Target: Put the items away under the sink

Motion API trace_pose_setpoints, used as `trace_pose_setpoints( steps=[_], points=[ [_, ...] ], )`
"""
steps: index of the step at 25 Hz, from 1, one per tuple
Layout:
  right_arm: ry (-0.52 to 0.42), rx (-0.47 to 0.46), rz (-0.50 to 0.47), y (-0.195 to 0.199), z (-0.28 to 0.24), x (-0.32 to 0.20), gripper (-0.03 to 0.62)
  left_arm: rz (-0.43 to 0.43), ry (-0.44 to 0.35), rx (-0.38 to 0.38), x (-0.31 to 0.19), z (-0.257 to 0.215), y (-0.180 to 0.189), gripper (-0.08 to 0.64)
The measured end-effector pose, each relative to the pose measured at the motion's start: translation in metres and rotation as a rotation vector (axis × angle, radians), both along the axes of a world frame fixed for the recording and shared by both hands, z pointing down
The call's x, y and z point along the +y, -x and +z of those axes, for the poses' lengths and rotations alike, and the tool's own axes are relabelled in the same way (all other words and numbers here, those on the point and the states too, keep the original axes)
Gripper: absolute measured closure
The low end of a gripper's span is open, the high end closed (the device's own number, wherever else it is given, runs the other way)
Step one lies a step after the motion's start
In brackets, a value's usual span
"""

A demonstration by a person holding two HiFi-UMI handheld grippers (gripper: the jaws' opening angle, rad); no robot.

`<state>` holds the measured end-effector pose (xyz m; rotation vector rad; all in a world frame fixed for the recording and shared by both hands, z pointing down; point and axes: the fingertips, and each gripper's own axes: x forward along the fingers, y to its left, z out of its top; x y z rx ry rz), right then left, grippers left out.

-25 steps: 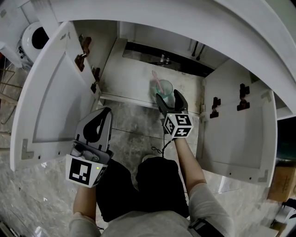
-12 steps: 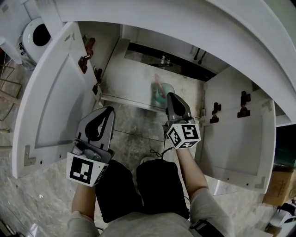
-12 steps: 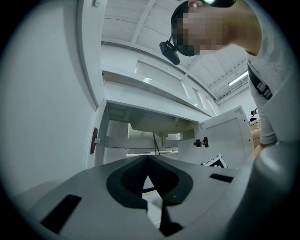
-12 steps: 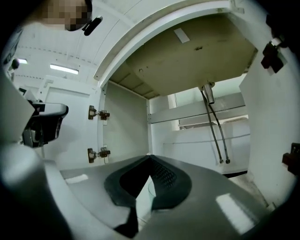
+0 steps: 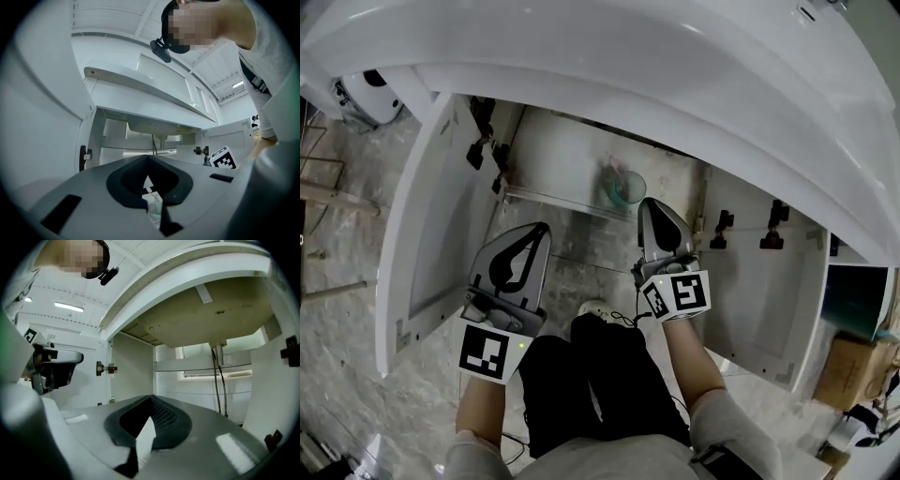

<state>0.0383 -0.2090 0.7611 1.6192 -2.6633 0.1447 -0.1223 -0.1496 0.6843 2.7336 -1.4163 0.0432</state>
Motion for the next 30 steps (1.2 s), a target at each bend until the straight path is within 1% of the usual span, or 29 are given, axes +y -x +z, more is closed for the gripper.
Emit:
trace_pose_setpoints(
  steps=[4,11,16,20,22,24,26,30],
  points=[
    [0.025,-0.017,0.009,-0.004,-0.032,0.009,0.581,-0.010,0.030,0.000,0.005,-0.031,-0.002,0.552],
    [0.037,-0.035,0.043,-0.007,-0.103,0.032,0.581,-0.047,0.081,0.006,0.020,-0.099,0.003,0.552],
    [0.037,-0.023,0.028,-0.004,-0.167,0.055,0.581,-0.051,0.100,-0.001,0.036,-0.158,0.003,0.552],
    [0.034,0.014,0.012,0.001,-0.218,0.076,0.581,-0.065,0.102,0.004,0.044,-0.207,0.006,0.552],
    [0.035,0.024,0.001,0.006,-0.244,0.086,0.581,-0.072,0.095,0.012,0.046,-0.233,0.006,0.552],
    [0.041,0.010,-0.008,0.010,-0.270,0.096,0.581,-0.073,0.074,0.030,0.049,-0.261,0.006,0.552],
    [0.044,-0.008,-0.016,0.015,-0.298,0.106,0.581,-0.079,0.077,0.032,0.053,-0.284,0.006,0.552],
    [0.036,-0.012,-0.028,0.021,-0.350,0.121,0.581,-0.068,0.015,0.039,0.060,-0.336,0.006,0.552]
  ],
)
